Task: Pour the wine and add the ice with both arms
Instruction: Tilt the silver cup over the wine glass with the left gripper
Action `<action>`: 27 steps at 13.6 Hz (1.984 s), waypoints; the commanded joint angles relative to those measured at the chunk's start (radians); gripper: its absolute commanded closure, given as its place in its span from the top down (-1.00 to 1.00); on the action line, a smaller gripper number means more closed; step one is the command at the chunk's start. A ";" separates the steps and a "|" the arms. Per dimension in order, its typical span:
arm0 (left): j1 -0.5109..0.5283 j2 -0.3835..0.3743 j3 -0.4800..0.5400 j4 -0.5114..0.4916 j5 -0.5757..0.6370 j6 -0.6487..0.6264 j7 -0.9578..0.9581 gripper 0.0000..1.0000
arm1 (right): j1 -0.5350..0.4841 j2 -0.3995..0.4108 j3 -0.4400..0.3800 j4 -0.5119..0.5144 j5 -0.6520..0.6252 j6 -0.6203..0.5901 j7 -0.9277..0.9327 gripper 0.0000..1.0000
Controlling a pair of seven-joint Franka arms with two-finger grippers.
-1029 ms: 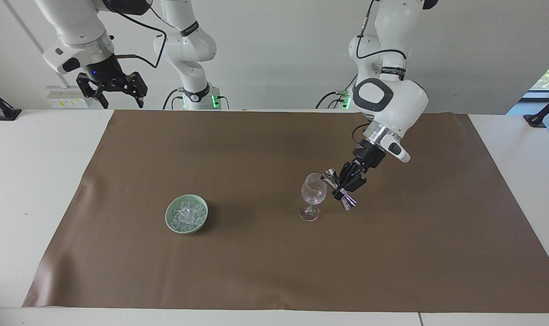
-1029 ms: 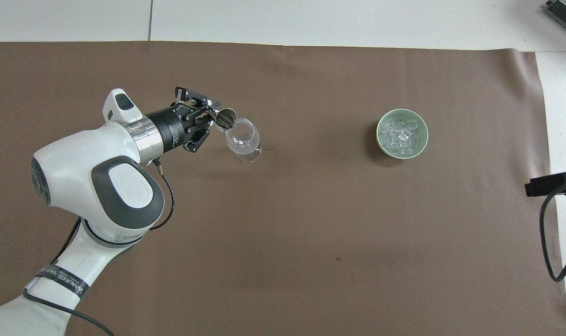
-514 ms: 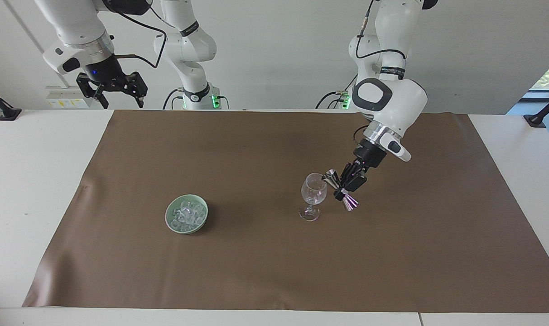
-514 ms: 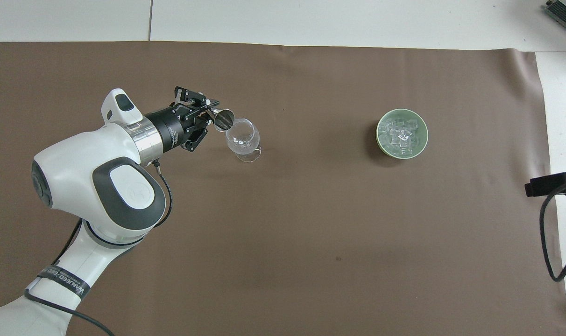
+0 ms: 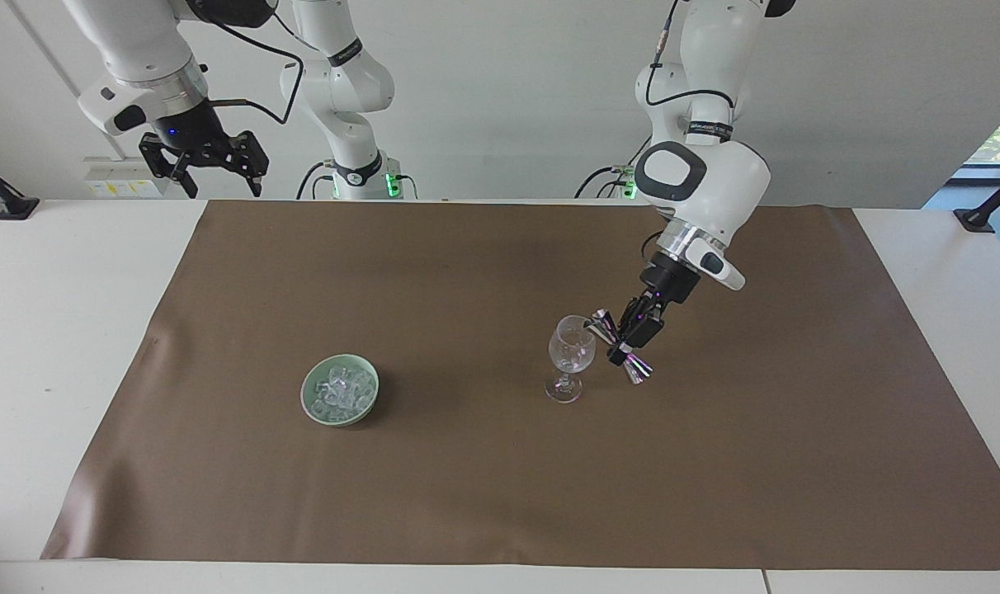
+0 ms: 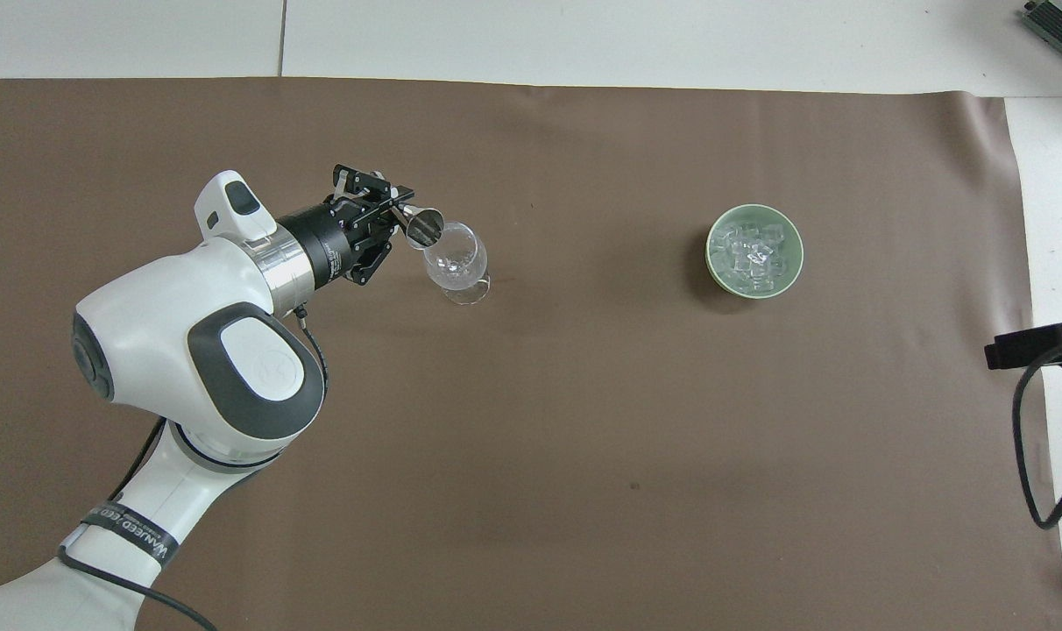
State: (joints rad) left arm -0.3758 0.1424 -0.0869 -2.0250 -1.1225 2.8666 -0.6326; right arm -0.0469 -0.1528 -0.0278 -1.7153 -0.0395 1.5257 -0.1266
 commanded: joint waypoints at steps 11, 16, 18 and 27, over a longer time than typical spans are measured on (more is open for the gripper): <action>-0.044 -0.035 0.015 -0.047 0.006 0.095 0.073 -1.00 | -0.010 -0.005 0.005 -0.003 0.016 0.010 -0.018 1.00; -0.057 -0.035 0.015 -0.047 0.006 0.137 0.088 -1.00 | -0.010 -0.005 0.003 -0.003 0.016 0.010 -0.018 1.00; -0.057 -0.033 0.015 -0.047 0.006 0.145 0.100 -1.00 | -0.010 -0.005 0.003 -0.003 0.016 0.010 -0.018 1.00; -0.072 -0.030 0.015 -0.060 0.006 0.180 0.131 -1.00 | -0.010 -0.005 0.003 -0.003 0.016 0.010 -0.018 1.00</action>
State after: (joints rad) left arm -0.4205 0.1387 -0.0874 -2.0454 -1.1225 3.0143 -0.5168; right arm -0.0469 -0.1528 -0.0278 -1.7153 -0.0395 1.5257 -0.1266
